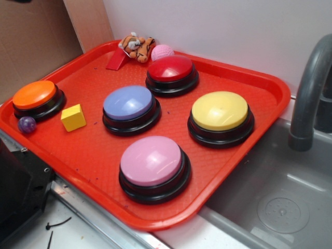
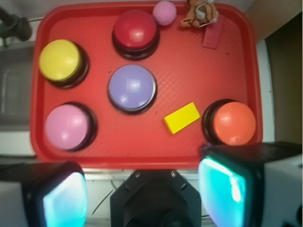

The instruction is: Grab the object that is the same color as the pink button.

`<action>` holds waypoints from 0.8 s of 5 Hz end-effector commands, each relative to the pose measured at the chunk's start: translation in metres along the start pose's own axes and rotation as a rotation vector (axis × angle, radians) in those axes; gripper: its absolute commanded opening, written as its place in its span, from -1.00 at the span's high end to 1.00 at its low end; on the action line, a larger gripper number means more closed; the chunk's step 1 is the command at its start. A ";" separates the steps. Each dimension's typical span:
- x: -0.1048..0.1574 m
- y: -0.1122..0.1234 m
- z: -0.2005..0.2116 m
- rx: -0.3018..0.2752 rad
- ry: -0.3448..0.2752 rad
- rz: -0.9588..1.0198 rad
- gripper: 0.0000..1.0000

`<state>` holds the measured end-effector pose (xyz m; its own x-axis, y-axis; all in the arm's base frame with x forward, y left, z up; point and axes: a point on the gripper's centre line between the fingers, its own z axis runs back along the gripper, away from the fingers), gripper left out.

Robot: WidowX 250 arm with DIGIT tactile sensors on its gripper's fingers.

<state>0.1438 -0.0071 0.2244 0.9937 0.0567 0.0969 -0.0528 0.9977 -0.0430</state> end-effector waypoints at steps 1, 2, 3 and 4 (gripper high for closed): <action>0.050 0.022 -0.024 0.030 -0.168 0.379 -1.00; 0.089 0.032 -0.049 0.054 -0.196 0.523 -1.00; 0.117 0.041 -0.069 0.102 -0.281 0.647 -1.00; 0.142 0.046 -0.093 0.112 -0.329 0.662 -1.00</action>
<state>0.2860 0.0368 0.1214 0.6947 0.6379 0.3323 -0.6623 0.7475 -0.0504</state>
